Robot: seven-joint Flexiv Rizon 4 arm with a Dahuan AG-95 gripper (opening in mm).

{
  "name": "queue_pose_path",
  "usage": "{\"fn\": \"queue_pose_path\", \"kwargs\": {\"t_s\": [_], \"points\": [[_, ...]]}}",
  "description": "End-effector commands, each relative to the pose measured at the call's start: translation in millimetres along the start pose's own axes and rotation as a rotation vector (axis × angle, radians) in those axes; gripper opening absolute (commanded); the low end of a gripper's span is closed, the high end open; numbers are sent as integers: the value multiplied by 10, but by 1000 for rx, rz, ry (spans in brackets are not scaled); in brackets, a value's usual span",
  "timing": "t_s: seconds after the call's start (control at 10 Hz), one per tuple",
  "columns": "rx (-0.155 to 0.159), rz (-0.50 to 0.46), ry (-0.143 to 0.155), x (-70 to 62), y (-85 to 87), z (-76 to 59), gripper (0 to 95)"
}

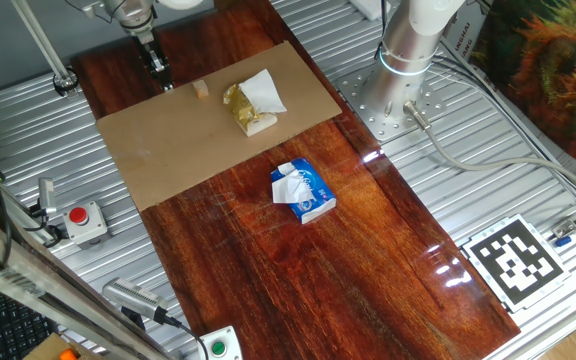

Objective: Hold a small block with the gripper and sweep it from left to right on the table

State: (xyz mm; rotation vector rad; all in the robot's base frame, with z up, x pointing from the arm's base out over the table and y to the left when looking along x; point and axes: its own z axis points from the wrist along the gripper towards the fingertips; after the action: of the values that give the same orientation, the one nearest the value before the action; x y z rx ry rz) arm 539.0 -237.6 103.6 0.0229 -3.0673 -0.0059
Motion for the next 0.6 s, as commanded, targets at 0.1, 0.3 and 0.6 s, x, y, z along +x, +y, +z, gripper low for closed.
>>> {"fn": "queue_pose_path", "kwargs": {"t_s": [0.1,0.3,0.6], "points": [[3,1,-3,9,51,-5,190],[2,5,-2,-28,119,-13,190],[2,7,0,-103,198,-57,0]]}}
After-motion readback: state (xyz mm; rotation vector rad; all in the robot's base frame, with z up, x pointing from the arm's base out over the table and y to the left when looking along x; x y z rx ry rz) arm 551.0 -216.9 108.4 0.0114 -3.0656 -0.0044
